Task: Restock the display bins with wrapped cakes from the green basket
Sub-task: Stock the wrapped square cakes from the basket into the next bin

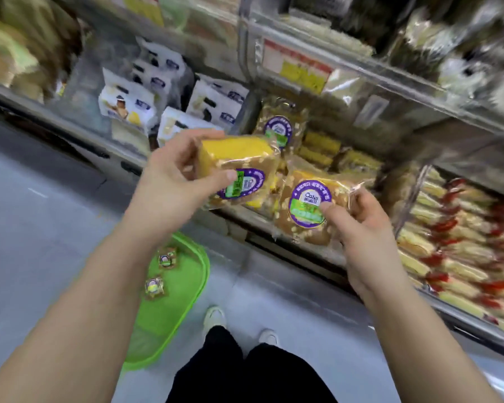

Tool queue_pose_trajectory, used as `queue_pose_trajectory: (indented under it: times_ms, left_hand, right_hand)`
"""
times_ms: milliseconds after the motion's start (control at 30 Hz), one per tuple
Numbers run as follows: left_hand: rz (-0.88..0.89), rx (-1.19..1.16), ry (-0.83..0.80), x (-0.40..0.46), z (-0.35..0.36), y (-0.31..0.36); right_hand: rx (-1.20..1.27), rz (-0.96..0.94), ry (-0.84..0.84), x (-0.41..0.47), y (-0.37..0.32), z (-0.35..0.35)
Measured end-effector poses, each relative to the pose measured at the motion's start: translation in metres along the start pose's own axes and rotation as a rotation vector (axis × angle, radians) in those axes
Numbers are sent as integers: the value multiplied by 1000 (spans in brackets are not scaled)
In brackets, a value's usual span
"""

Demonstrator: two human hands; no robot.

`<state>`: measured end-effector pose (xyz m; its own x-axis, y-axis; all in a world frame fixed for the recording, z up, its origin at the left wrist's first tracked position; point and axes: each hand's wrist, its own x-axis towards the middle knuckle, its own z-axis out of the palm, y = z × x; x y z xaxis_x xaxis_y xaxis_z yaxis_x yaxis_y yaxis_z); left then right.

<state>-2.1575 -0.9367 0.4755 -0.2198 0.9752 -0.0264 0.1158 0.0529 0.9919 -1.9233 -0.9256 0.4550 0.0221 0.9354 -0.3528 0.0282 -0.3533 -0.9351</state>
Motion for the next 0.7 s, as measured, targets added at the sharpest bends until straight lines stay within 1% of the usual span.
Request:
queue_pose_trajectory:
  times_ms: [67,133,233,333,433,533,567,633,667,700]
  left_hand:
    - [-19,39,-37,26,21,-1]
    - [-69,46,-7,44,39,-7]
    - [-147,-60,50,55,52,-22]
    - [-262,-241,63,54,51,-35]
    - [-255,-302,82,52,45,-46]
    - [-245,-374,143,54,33,-50]
    - [-252,-412,169,56,28,-52]
    - [-270,-466,192,59,19,-54]
    - [-279,-476,192,60,16,-55]
    - [-282,-477,184,60,13,-56]
  right_hand:
    - [40,41,56,10,2,-4]
    - [117,74,100,22,3,-6]
    - [240,138,123,43,6,-10]
    - [302,153,33,62,7,-7]
    - [327,155,-79,78,3,6]
    - [214,133,-135,95,5,20]
    - [113,124,-148,98,7,25]
    - [-173,76,-157,100,9,34]
    - [-270,46,-141,101,12,38]
    - [-315,18,-107,101,15,42]
